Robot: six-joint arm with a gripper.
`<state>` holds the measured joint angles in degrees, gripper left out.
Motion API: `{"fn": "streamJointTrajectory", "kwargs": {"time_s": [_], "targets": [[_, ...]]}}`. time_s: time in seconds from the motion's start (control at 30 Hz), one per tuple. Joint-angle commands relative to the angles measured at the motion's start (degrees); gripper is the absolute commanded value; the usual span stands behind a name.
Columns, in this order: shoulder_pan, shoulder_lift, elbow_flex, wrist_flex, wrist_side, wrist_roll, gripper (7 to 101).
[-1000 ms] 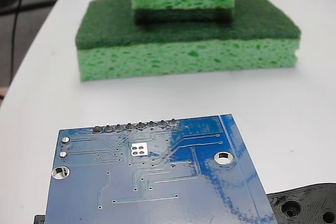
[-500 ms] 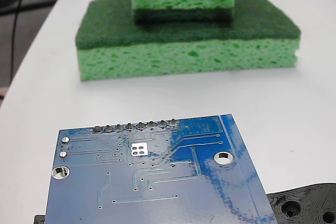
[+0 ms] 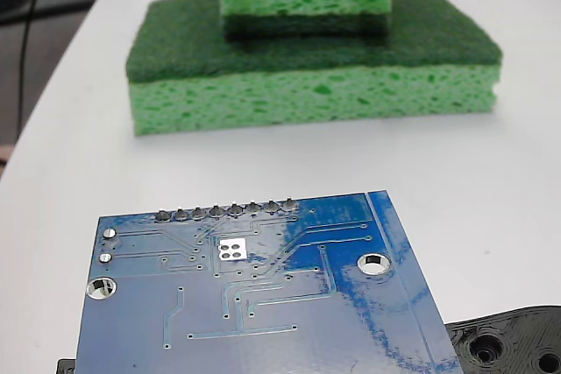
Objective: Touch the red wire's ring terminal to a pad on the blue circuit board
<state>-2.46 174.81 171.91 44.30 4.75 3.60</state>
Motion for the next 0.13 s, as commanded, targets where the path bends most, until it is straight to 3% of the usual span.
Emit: {"fn": "streamJointTrajectory", "kwargs": {"time_s": [0.03, 0.13], "targets": [[0.0, 0.18, -0.26, -0.18, -0.09, 0.0, 100.3], [0.0, 0.18, -0.26, -0.18, -0.09, 0.0, 100.3]]}}
